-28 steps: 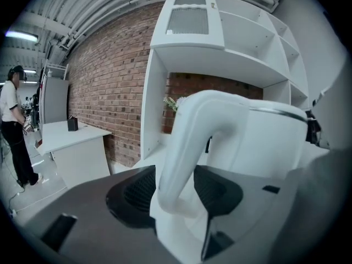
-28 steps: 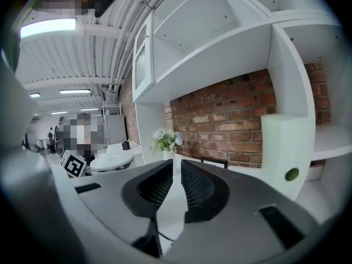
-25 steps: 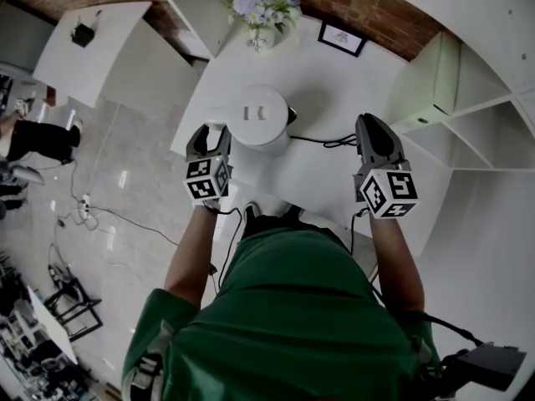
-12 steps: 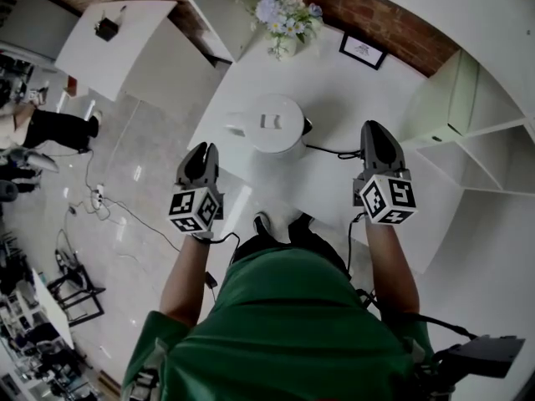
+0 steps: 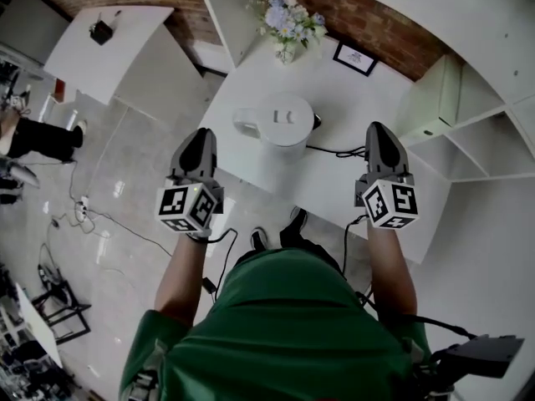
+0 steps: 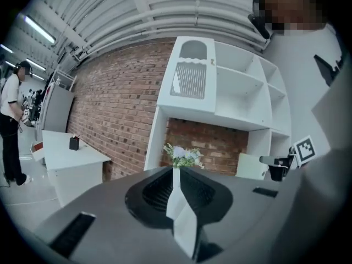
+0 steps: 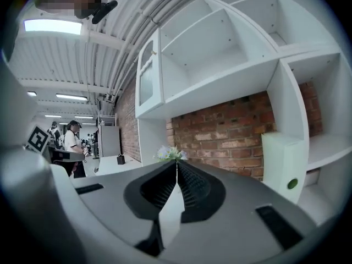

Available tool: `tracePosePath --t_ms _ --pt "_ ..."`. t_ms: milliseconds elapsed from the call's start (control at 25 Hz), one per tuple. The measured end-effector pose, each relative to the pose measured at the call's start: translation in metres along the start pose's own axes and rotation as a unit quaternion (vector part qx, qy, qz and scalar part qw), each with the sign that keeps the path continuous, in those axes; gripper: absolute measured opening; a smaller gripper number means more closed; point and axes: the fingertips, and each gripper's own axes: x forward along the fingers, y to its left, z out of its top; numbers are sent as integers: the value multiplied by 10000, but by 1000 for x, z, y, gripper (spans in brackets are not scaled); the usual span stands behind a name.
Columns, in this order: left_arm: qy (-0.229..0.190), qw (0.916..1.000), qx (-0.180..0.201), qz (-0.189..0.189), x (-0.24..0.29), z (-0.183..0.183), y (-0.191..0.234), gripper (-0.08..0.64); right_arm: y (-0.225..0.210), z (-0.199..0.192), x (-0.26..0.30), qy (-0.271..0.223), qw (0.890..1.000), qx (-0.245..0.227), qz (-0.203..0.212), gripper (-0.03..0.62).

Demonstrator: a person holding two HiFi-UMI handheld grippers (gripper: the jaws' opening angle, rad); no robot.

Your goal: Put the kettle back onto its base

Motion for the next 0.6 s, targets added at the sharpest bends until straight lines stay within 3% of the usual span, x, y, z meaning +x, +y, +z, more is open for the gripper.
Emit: tracePosePath --t_ms 360,600 --pt "-575 9971 270 -408 -14 59 0 54 49 43 -42 -341 9976 -541 -249 28" --pt "-932 9933 588 -360 -38 96 13 54 69 73 -72 -634 9938 -774 -476 28"
